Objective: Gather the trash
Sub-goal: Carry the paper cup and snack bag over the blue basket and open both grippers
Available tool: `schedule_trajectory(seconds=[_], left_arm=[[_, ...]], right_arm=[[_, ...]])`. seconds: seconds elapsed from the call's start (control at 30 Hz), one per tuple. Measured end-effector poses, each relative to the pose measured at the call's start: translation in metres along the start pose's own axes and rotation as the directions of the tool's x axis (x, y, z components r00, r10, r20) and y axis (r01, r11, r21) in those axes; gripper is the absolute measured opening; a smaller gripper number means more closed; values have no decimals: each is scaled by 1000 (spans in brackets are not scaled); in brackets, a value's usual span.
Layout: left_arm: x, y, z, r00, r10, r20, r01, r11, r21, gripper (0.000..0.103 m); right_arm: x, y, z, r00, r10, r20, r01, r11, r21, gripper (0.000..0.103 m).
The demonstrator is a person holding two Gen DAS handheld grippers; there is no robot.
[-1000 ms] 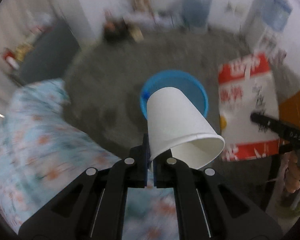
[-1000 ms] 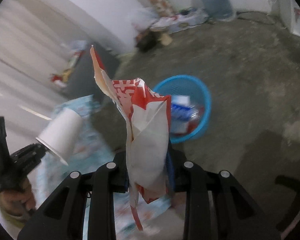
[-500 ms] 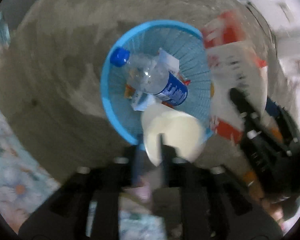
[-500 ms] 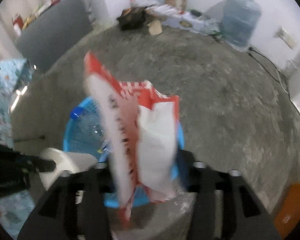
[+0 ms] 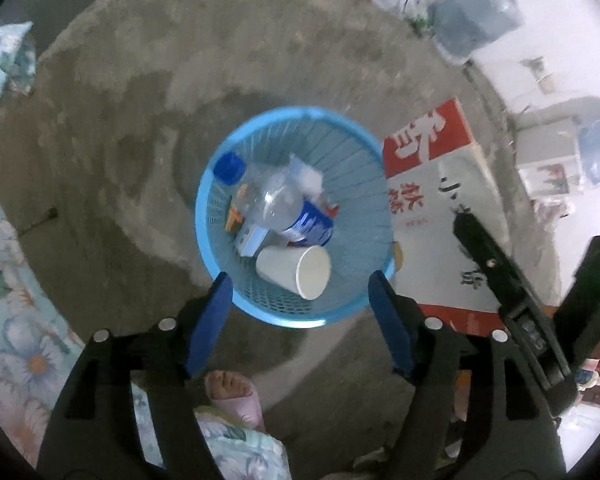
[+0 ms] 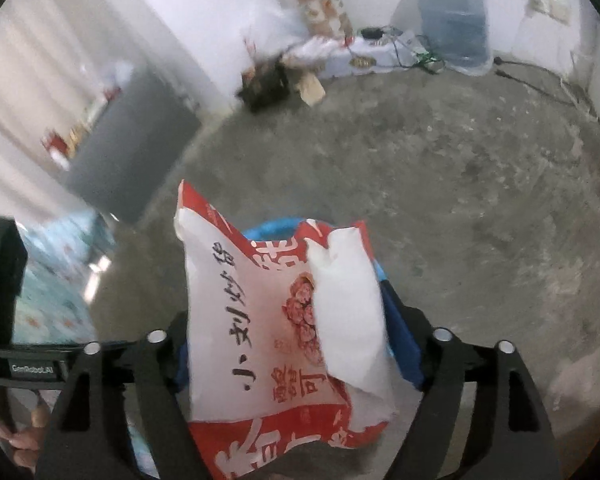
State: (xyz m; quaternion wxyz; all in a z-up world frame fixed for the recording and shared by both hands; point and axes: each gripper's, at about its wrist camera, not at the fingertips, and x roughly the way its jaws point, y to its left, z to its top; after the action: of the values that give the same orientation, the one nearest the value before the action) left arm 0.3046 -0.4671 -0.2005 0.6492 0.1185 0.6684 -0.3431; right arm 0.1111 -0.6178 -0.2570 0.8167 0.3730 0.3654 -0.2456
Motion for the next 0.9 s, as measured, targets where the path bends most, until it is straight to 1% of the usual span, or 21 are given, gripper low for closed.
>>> schedule_trajectory(seconds=[0.1, 0.17, 0.2, 0.23, 0.27, 0.33, 0.43, 0.5, 0.57, 0.63, 0.7, 0.73, 0.77, 0.8, 0.87, 0.9], left_arm=[[-28, 1, -6, 999, -21, 47, 20, 1000, 2, 67], [-52, 3, -15, 996, -26, 81, 26, 1000, 4, 67], [-59, 3, -18, 996, -28, 88, 27, 1000, 7, 69], [-68, 5, -23, 995, -30, 95, 29, 1000, 11, 69], [-77, 6, -27, 994, -34, 101, 33, 999, 15, 70], [-91, 8, -34, 992, -49, 113, 46, 999, 27, 70], [-118, 12, -47, 986, -68, 154, 60, 997, 51, 70], [-134, 16, -54, 981, -78, 180, 66, 995, 71, 74], [-149, 19, -62, 973, -87, 212, 69, 993, 91, 75], [-159, 22, -70, 969, -88, 233, 64, 992, 106, 75], [-167, 25, -76, 965, -88, 246, 60, 991, 120, 75], [-167, 26, -78, 965, -84, 250, 55, 991, 122, 75], [-169, 27, -81, 963, -82, 256, 51, 991, 126, 75], [-170, 29, -82, 962, -81, 260, 48, 990, 130, 75], [-172, 32, -85, 960, -78, 269, 43, 990, 133, 75], [-170, 33, -85, 960, -79, 269, 44, 990, 133, 75]], right_arm=[[11, 12, 2, 999, -41, -6, 40, 998, -53, 77], [28, 21, 3, 997, -70, -22, 67, 993, -94, 81], [43, 26, 3, 995, -94, -34, 89, 990, -109, 85], [52, 28, 3, 993, -109, -41, 104, 989, -109, 89], [60, 29, 3, 991, -128, -49, 122, 987, -108, 91], [85, 33, 3, 975, -209, -80, 198, 973, -122, 91], [107, 41, 1, 955, -272, -118, 250, 953, -173, 92], [110, 44, 2, 955, -269, -124, 244, 953, -181, 92], [109, 45, 3, 963, -238, -124, 216, 962, -167, 92], [104, 43, 7, 980, -152, -126, 138, 984, -113, 92], [98, 41, 11, 990, -77, -115, 72, 996, -45, 93], [95, 41, 13, 993, -54, -104, 52, 998, -20, 96], [95, 42, 14, 993, -57, -99, 55, 998, -17, 96], [97, 46, 14, 991, -92, -99, 88, 995, -42, 96], [106, 60, 11, 972, -206, -115, 186, 969, -164, 96], [107, 62, 10, 970, -209, -121, 186, 966, -179, 96]])
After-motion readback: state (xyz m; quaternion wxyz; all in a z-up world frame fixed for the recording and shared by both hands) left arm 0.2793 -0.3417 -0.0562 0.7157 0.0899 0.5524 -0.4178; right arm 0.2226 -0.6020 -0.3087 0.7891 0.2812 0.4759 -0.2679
